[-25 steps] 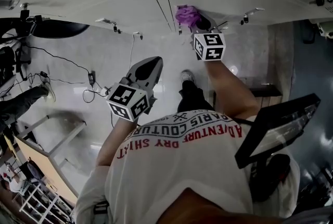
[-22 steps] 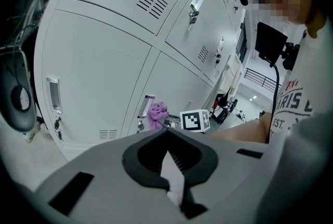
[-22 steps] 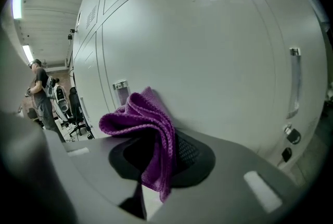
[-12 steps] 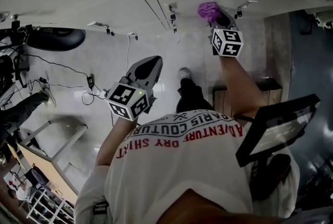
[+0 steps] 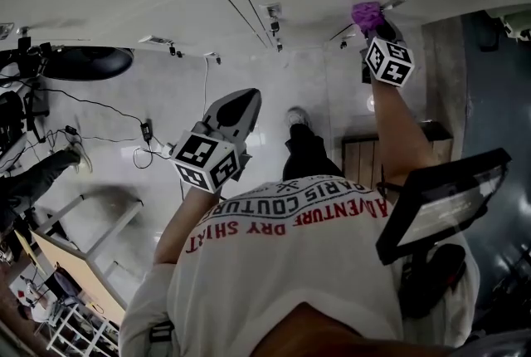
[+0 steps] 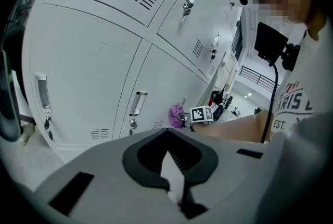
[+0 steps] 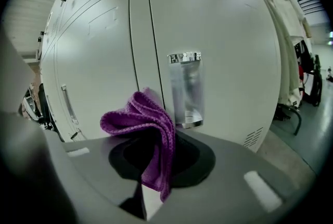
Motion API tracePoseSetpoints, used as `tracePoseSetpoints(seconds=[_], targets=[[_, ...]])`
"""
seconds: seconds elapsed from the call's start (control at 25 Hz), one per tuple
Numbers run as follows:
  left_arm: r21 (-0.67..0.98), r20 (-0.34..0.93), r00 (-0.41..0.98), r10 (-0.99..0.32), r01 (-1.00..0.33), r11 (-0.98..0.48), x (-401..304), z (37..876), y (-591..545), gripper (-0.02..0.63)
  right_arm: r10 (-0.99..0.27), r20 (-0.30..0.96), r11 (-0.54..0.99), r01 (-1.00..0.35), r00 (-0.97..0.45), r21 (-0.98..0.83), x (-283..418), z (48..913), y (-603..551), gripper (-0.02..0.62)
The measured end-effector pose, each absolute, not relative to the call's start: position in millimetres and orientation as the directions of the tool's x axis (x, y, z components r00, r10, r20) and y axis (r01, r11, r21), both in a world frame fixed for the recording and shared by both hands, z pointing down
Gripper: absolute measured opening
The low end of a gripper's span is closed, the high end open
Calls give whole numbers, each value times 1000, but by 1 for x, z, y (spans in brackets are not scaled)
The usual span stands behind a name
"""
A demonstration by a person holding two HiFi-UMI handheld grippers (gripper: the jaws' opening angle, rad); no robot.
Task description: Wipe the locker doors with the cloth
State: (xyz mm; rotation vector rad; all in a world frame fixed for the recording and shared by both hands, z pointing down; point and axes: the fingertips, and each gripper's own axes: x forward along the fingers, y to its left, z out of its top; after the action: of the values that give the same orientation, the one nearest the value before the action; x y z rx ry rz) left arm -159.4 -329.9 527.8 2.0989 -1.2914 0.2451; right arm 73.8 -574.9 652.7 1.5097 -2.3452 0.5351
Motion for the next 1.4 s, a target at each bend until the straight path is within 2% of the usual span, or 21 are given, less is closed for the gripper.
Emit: tracePoseSetpoints(seconds=[0.24,0.4,0.64,0.96,1.16,1.4], targets=[[431,475,494,-728,-852,-297,-161,530,-325,2,-800,442,384,-912,-405,-143,72,652,-570,67],[433,472,490,-733,-853,-291,-164,531,-324,2,-781,423,441,-886,-459,-147,55,645,-552,67],[445,459,495,-738,-847,-291,-164,531,-322,2,-709,378,555,-802,-595,-220,-8,634,-507,67],[442,441,479,-759,-852,-281,-172,537,-321,2,-535,398,719,-649,-745,-248,-117,658,-437,67],[434,451,463,-763,-861,-266,-181,553,-315,2,-498,439,737,-632,-748,-240,-158,697,-435,67],[427,462,445,-767,-870,-248,-193,580,-315,2,-513,479,702,-669,-712,-243,-171,737,-457,67]])
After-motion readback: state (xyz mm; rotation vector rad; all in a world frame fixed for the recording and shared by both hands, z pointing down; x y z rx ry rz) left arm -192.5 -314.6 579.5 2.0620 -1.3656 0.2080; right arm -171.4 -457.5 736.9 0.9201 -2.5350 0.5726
